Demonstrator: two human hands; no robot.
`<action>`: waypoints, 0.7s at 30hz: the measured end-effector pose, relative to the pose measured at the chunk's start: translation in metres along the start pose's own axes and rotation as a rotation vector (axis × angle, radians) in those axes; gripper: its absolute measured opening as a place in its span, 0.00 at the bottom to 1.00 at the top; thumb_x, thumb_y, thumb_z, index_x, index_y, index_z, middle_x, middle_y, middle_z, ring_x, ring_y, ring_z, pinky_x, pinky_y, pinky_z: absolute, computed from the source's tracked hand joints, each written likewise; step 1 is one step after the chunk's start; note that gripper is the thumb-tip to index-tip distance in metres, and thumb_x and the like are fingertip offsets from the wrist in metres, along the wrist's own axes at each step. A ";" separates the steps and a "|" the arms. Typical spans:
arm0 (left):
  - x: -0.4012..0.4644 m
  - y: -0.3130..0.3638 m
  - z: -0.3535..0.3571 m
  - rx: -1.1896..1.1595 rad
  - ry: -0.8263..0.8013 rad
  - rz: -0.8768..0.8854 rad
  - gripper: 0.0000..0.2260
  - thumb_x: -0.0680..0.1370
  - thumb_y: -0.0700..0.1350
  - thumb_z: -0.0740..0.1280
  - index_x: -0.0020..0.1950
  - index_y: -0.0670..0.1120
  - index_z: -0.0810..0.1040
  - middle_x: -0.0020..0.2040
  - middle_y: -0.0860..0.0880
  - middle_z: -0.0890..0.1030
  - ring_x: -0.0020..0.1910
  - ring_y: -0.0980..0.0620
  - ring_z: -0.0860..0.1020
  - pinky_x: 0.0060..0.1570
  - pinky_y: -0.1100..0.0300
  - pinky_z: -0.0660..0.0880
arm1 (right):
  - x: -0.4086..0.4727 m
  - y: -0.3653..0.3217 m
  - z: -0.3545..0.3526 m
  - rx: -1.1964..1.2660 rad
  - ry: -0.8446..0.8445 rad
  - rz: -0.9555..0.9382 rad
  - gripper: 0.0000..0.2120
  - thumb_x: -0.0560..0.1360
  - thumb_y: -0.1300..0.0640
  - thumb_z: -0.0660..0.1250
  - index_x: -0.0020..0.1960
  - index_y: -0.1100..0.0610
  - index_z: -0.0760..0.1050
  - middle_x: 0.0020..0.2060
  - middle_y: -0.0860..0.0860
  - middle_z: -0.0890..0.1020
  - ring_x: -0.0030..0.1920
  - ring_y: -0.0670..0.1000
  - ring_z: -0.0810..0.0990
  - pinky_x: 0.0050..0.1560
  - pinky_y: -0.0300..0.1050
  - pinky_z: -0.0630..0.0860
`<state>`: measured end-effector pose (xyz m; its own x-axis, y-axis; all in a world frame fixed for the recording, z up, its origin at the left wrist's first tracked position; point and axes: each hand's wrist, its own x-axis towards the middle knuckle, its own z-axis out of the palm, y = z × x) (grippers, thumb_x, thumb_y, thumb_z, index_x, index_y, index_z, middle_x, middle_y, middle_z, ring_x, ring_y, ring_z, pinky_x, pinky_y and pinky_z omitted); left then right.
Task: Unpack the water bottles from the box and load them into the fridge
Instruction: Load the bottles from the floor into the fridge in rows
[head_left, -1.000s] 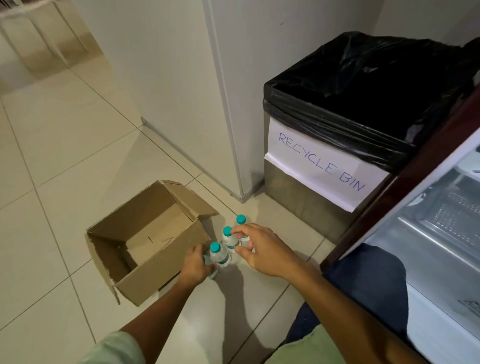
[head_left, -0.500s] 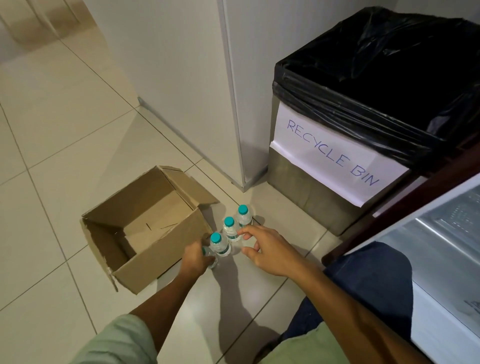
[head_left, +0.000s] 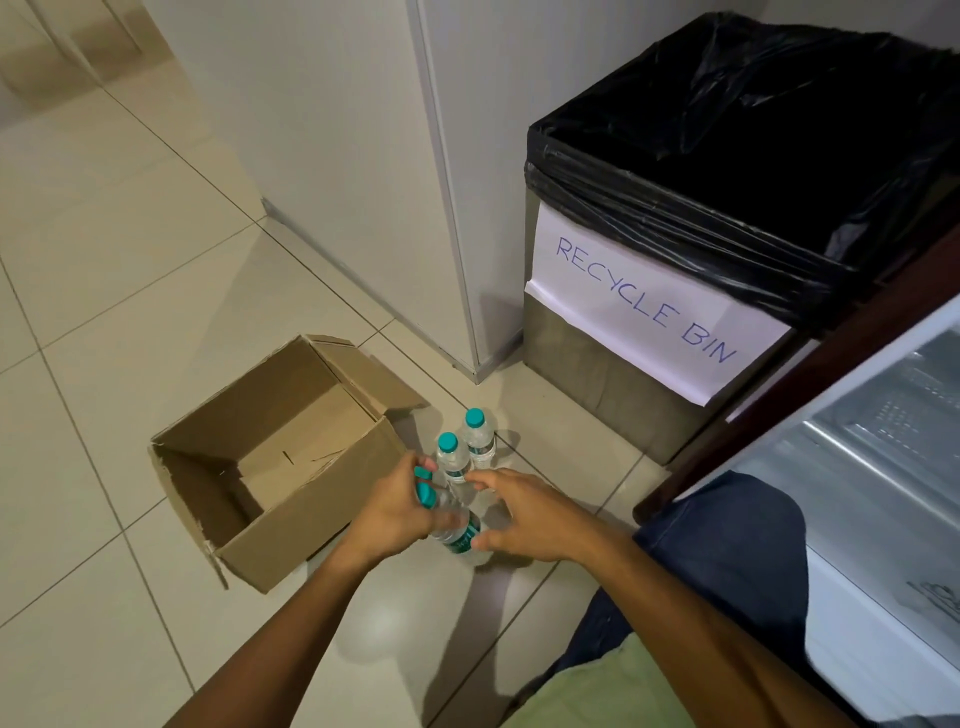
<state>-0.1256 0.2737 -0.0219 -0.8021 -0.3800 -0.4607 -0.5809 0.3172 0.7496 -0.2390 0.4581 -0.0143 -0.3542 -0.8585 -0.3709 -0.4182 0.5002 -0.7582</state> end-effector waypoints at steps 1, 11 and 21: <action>-0.002 0.011 -0.002 -0.028 -0.015 0.022 0.25 0.68 0.47 0.79 0.55 0.56 0.67 0.52 0.52 0.78 0.47 0.49 0.81 0.35 0.60 0.82 | -0.002 -0.001 -0.001 0.015 -0.017 -0.014 0.36 0.74 0.48 0.74 0.77 0.45 0.61 0.72 0.45 0.71 0.63 0.43 0.72 0.57 0.39 0.72; -0.006 0.071 -0.005 -0.064 -0.093 0.117 0.23 0.69 0.47 0.78 0.55 0.57 0.68 0.53 0.54 0.78 0.48 0.49 0.82 0.36 0.59 0.82 | -0.010 0.001 -0.008 0.136 0.070 -0.030 0.26 0.74 0.50 0.75 0.68 0.46 0.69 0.56 0.44 0.82 0.54 0.45 0.82 0.56 0.47 0.81; 0.021 0.043 -0.006 -0.482 0.141 -0.031 0.21 0.75 0.64 0.64 0.55 0.48 0.79 0.48 0.50 0.85 0.48 0.49 0.83 0.43 0.54 0.82 | -0.024 0.020 -0.010 0.273 0.237 0.066 0.22 0.69 0.47 0.78 0.59 0.38 0.73 0.50 0.35 0.82 0.52 0.37 0.81 0.49 0.32 0.78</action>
<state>-0.1663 0.2745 0.0036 -0.7398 -0.5071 -0.4423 -0.4472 -0.1205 0.8863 -0.2473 0.4899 -0.0145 -0.5708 -0.7588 -0.3137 -0.1601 0.4776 -0.8639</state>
